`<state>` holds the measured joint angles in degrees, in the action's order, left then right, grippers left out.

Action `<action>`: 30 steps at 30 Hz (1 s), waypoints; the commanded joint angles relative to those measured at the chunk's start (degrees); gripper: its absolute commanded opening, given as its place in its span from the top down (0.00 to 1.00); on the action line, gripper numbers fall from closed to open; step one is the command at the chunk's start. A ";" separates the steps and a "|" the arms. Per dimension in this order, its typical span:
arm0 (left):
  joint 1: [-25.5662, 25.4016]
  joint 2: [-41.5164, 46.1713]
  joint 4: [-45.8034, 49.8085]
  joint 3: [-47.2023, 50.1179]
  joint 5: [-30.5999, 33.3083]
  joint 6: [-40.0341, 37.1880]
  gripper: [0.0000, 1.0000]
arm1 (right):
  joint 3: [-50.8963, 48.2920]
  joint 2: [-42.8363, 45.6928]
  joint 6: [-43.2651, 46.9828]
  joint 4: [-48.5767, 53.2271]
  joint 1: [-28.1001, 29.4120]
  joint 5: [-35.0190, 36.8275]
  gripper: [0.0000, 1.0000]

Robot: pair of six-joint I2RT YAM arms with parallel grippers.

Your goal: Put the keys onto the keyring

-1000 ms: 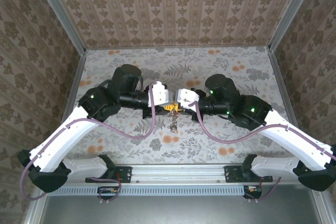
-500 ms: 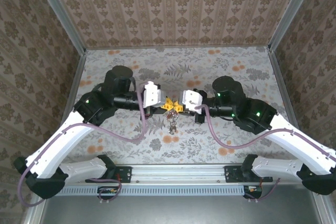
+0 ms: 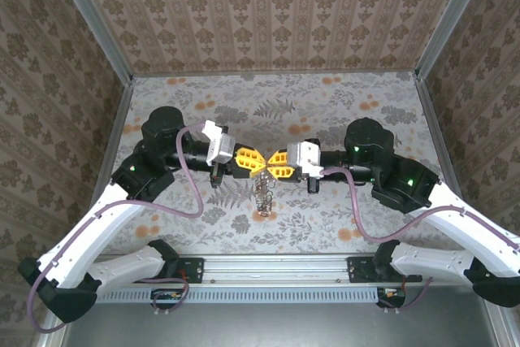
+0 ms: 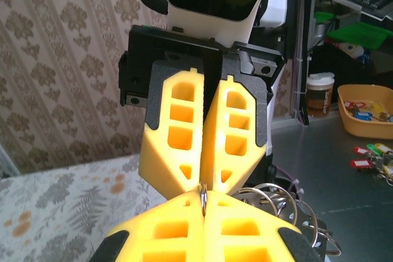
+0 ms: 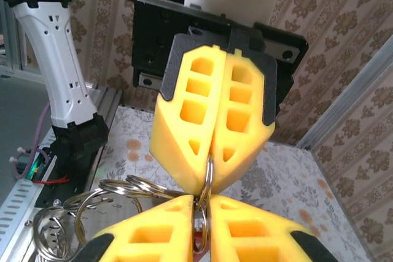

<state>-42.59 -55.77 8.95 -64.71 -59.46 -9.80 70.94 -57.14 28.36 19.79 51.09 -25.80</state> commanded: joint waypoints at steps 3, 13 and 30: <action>0.33 1.25 -19.96 3.76 -4.67 11.37 1.00 | -0.97 0.56 -0.33 -2.14 -0.12 -1.58 0.88; -3.90 -2.50 18.92 -9.95 13.45 -11.21 0.90 | 0.97 0.41 -0.10 0.49 -0.22 5.56 1.00; -8.99 -9.88 36.29 -19.31 27.91 -21.44 0.82 | 3.80 -4.06 1.25 5.09 -0.21 12.09 1.00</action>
<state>-50.48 -65.06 42.85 -82.63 -31.31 -29.19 72.69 -60.88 28.62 27.97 50.76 -15.11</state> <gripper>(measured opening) 0.188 0.064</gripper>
